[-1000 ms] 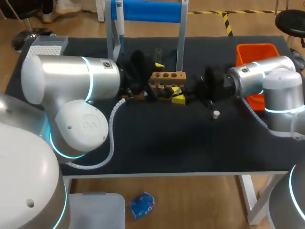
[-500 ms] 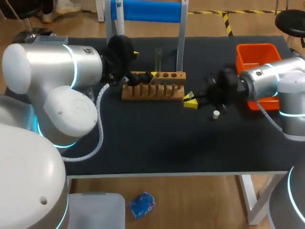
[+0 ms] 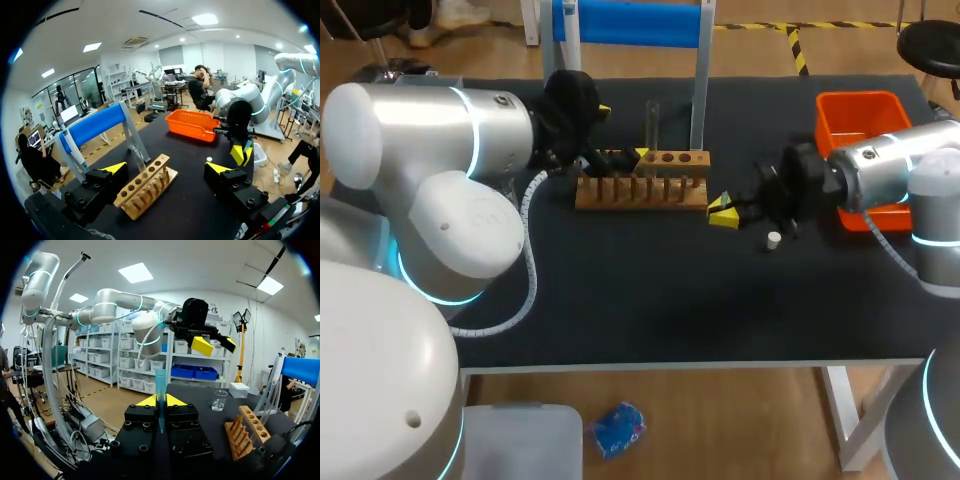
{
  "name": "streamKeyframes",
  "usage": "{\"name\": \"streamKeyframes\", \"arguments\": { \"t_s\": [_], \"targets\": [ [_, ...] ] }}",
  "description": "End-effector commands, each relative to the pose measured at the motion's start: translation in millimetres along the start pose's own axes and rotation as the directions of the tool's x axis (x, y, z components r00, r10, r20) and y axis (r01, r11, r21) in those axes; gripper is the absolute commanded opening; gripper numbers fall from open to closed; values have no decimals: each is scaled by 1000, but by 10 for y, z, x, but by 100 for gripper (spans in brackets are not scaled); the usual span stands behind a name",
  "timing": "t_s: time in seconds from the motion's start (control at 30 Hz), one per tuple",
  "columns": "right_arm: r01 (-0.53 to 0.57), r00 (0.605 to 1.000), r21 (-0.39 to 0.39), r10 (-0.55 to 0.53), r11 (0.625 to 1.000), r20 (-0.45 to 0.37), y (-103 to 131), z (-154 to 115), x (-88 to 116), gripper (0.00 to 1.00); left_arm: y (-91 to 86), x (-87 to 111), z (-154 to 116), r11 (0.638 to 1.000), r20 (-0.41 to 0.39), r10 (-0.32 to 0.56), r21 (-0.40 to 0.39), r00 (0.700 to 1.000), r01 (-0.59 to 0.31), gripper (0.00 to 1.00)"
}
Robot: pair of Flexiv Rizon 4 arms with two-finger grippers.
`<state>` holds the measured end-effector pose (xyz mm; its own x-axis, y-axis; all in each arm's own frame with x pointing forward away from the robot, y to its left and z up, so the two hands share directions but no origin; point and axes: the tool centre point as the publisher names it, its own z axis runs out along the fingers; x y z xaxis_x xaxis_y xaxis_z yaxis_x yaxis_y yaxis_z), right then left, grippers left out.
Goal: Invert the test tube, pick up the pipette, mount the tip to pipette, aspirate from beaker and dispense into the tube, eject the tip, return the pipette, and cap with the stopper.
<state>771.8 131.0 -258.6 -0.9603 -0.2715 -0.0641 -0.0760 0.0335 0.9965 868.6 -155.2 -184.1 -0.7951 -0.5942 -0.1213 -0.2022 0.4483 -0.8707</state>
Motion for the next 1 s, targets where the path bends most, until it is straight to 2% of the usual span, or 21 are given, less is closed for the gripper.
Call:
{"name": "streamKeyframes", "arguments": {
  "t_s": [0.03,0.33,0.57,0.77,1.0],
  "targets": [
    [0,1000,2,0,1000,0,6,-4,5,0,8,-199,115,999,30,-36,14,999,35,100],
    [-24,998,-11,25,1000,61,-39,-148,106,0,-61,-626,293,995,85,-74,75,994,68,100],
    [-33,994,-11,34,999,107,-39,-385,224,0,0,-977,433,984,122,-147,116,982,133,100],
    [-34,994,-32,37,999,105,-35,-452,256,0,-20,-1278,555,975,235,-209,127,949,183,100],
    [-34,994,-32,37,999,105,-35,-452,256,0,-20,-1278,555,975,235,-209,127,949,183,100]
  ]
}}
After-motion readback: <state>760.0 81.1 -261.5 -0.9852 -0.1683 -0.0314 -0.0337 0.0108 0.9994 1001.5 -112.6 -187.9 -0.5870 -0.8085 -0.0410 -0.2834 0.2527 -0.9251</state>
